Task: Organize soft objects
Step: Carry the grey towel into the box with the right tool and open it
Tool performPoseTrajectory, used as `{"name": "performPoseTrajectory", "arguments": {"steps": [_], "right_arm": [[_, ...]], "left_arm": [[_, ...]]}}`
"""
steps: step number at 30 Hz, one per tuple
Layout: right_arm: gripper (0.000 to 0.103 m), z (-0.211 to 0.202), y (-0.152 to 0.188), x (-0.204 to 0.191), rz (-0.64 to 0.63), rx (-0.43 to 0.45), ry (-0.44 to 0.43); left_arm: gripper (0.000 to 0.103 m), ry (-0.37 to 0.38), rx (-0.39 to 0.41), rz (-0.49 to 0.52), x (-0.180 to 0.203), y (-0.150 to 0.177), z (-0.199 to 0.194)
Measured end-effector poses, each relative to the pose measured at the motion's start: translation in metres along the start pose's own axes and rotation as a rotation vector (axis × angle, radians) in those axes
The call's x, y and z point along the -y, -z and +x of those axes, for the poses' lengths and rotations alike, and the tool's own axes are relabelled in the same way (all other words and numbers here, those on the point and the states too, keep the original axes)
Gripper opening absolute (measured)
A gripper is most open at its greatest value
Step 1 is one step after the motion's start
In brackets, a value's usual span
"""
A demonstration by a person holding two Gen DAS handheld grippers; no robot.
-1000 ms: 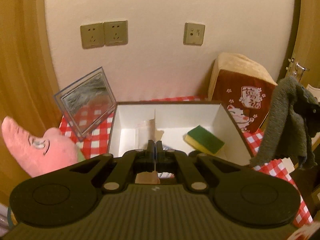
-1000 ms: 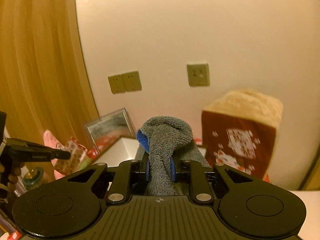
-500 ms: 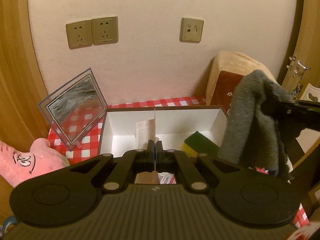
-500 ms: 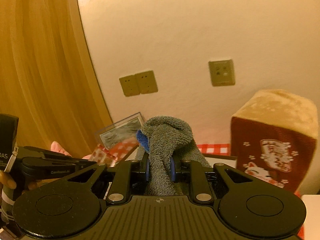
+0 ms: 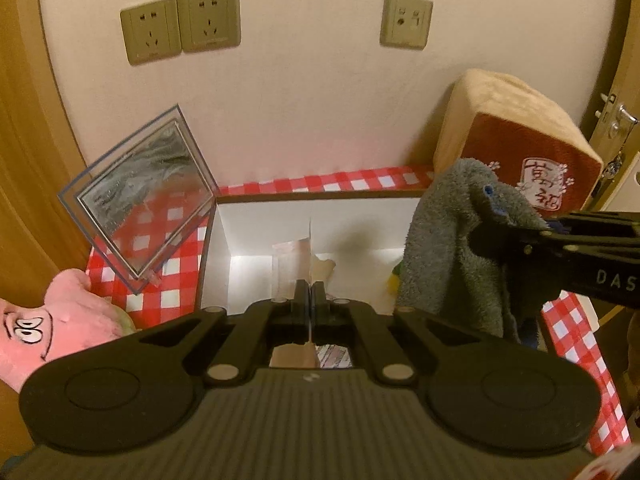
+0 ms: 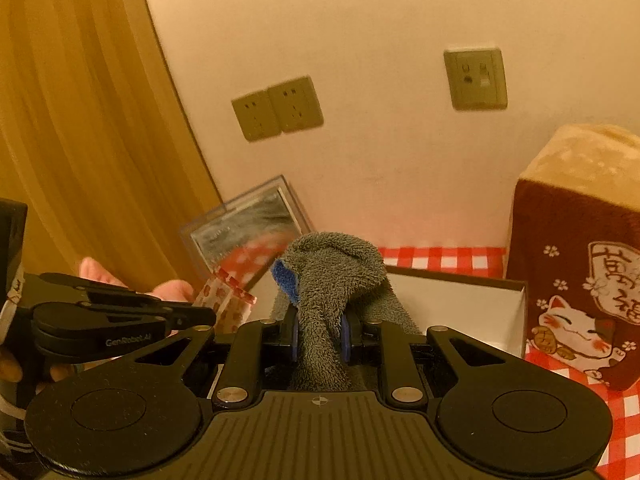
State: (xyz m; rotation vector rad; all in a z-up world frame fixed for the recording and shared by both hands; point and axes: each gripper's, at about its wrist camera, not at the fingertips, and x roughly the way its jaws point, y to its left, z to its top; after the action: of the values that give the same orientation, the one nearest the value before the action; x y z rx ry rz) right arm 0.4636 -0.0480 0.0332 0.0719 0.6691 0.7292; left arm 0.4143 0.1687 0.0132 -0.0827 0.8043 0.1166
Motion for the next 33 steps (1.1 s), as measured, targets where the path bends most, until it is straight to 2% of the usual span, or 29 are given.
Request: {"name": "performPoseTrajectory", "arguments": {"steps": [9, 13, 17, 21, 23, 26, 28, 29, 30, 33], "right_arm": [[0.019, 0.031, -0.001, 0.009, 0.006, -0.051, 0.034], [0.019, 0.039, -0.002, 0.014, 0.023, -0.057, 0.032], [0.019, 0.043, -0.006, 0.017, 0.038, -0.049, 0.018], [0.019, 0.045, -0.010, 0.017, 0.027, -0.047, 0.007], [0.019, 0.047, -0.011, 0.017, 0.030, -0.045, 0.002], [0.021, 0.050, -0.012, 0.016, 0.033, -0.034, -0.010], [0.038, 0.051, -0.012, 0.015, 0.029, -0.040, -0.017], [0.061, 0.051, -0.013, 0.013, 0.025, -0.035, -0.008], [0.075, 0.050, -0.013, 0.012, 0.021, -0.015, 0.007], [0.076, 0.044, -0.014, 0.010, 0.007, 0.021, 0.018]], "left_arm": [[0.001, -0.015, -0.059, -0.022, -0.009, -0.007, 0.037], [0.005, -0.014, -0.067, -0.029, -0.012, -0.010, 0.046], [0.014, -0.013, -0.063, -0.039, -0.016, -0.012, 0.049], [0.017, -0.020, -0.068, -0.041, -0.019, -0.013, 0.050], [0.024, -0.029, -0.068, -0.042, -0.020, -0.012, 0.050], [0.028, -0.035, -0.065, -0.046, -0.021, -0.012, 0.048], [0.031, -0.037, -0.064, -0.047, -0.022, -0.011, 0.046], [0.033, -0.041, -0.064, -0.050, -0.022, -0.010, 0.045], [0.033, -0.044, -0.063, -0.052, -0.023, -0.010, 0.044], [0.035, -0.047, -0.062, -0.056, -0.025, -0.009, 0.040]]}}
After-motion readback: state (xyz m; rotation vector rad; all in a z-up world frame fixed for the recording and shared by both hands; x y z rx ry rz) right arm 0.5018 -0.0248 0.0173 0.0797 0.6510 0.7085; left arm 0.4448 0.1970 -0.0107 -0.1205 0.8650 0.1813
